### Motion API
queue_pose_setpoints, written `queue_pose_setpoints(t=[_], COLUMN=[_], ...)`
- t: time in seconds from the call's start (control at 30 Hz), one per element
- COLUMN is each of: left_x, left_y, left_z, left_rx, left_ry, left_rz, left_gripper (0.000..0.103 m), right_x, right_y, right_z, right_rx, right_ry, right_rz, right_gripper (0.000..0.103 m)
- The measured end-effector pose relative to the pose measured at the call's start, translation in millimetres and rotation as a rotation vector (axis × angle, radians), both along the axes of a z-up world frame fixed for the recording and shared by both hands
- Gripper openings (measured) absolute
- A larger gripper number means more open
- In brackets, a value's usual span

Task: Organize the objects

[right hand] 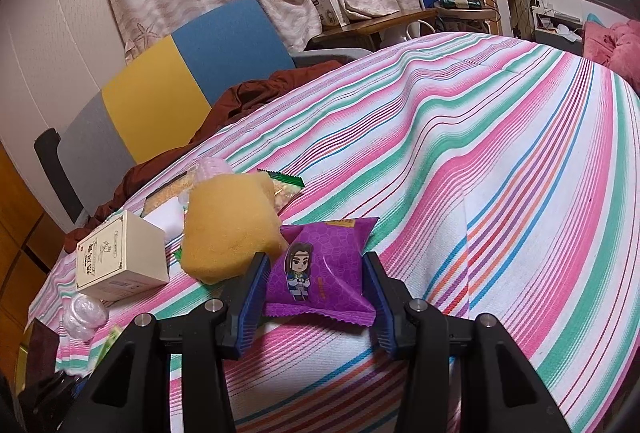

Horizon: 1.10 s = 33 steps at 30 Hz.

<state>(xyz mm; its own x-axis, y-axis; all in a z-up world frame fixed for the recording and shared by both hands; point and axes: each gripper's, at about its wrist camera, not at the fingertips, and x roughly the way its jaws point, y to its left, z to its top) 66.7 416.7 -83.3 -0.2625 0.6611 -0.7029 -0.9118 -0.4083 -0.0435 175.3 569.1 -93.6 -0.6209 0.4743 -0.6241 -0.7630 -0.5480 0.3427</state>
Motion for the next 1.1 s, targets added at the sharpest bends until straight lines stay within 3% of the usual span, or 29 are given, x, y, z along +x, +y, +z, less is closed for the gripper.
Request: queue_pose_setpoints(t=[0.13, 0.23, 0.33, 0.47, 0.67, 0.77, 0.9, 1.1], left_x=[-5, -6, 11, 32, 20, 19, 22, -1], left_y=[-23, -41, -56, -63, -96, -121, -157, -211], left_z=[0, -4, -7, -8, -4, 6, 31, 53], left_rx=[0.036, 0.078, 0.102, 0.095, 0.115, 0.162, 0.235, 0.241], left_ry=[-0.033, -0.061, -0.003, 0.083, -0.009, -0.054, -0.036, -0.019], left_rz=[0.097, 0.140, 0.137, 0.095, 0.174, 0.208, 0.242, 0.406], left_gripper=[0.032, 0.032, 0.031, 0.031, 0.031, 0.031, 0.031, 0.031], right_x=[6, 6, 2, -5, -18, -21, -23, -33], right_y=[-11, -31, -57, -87, -108, -113, -128, -159], right_z=[10, 19, 19, 11, 12, 7, 6, 8], right_rx=[0.072, 0.139, 0.167, 0.137, 0.108, 0.072, 0.087, 0.086], right_ry=[-0.008, -0.027, -0.035, -0.044, -0.047, -0.050, -0.057, -0.061], right_rz=[-0.045, -0.003, 0.068, 0.148, 0.227, 0.248, 0.281, 0.366], right_gripper=[0.047, 0.047, 0.047, 0.047, 0.047, 0.047, 0.047, 0.047])
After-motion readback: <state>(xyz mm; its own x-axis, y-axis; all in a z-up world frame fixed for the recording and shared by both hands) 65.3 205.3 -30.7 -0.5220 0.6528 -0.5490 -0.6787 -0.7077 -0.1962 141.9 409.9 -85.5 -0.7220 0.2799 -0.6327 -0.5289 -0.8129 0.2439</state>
